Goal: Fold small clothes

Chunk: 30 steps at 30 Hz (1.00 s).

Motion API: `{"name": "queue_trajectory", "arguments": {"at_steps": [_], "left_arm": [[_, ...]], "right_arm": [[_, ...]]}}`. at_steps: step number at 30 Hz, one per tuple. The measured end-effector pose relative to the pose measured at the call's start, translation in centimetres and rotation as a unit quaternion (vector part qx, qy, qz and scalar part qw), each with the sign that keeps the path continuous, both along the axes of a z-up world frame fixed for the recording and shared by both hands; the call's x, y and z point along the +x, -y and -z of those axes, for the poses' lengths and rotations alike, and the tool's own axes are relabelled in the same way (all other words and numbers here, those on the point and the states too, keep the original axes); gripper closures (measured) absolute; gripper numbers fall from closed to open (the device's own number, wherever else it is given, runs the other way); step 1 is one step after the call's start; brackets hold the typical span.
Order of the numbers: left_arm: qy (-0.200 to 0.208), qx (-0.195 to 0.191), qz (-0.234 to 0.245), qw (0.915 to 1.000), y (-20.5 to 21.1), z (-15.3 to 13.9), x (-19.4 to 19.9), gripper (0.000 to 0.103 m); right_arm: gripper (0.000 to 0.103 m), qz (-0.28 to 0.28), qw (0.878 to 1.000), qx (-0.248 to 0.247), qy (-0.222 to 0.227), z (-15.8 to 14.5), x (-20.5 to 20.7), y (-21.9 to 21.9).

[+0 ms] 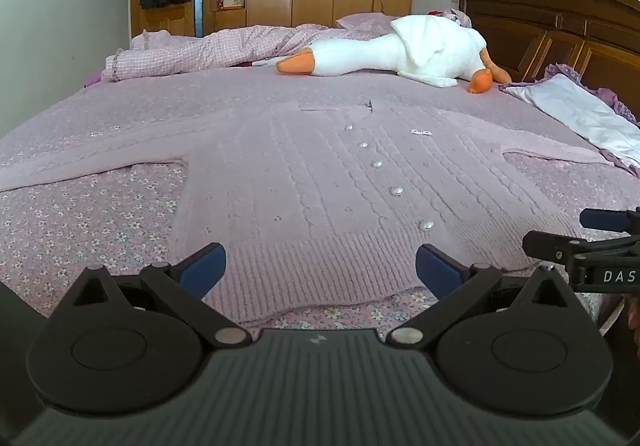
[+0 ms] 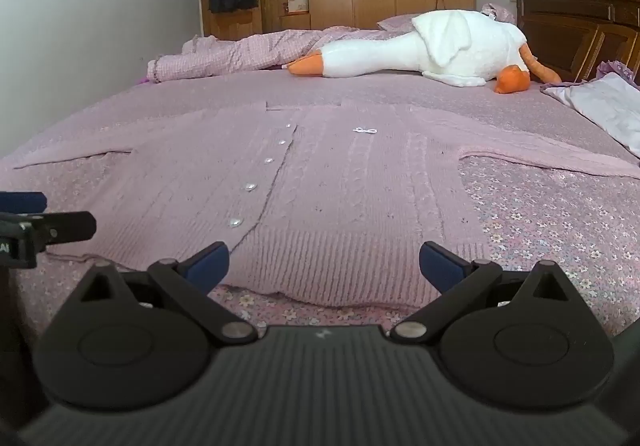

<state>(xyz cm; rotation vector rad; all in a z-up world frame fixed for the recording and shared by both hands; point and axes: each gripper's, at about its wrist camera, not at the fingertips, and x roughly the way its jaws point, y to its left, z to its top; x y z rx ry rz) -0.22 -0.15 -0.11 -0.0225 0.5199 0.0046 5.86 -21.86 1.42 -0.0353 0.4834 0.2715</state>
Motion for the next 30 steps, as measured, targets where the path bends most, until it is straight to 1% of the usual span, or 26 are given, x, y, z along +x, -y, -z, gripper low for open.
{"name": "queue_trajectory", "arguments": {"at_steps": [11,15,30], "left_arm": [[-0.006,-0.014,0.006,0.9999,-0.32,0.21,0.36,0.000],[-0.006,-0.012,0.005,0.9999,-0.51,0.32,0.45,0.000],[-0.010,-0.011,0.004,0.9999,-0.61,0.38,0.52,0.000]], "right_arm": [[0.000,-0.002,1.000,-0.005,0.002,0.17,-0.20,-0.14],[0.000,0.001,1.000,0.000,0.002,0.05,-0.23,0.08],[0.000,-0.008,1.000,-0.009,0.002,0.16,-0.32,-0.25]]}}
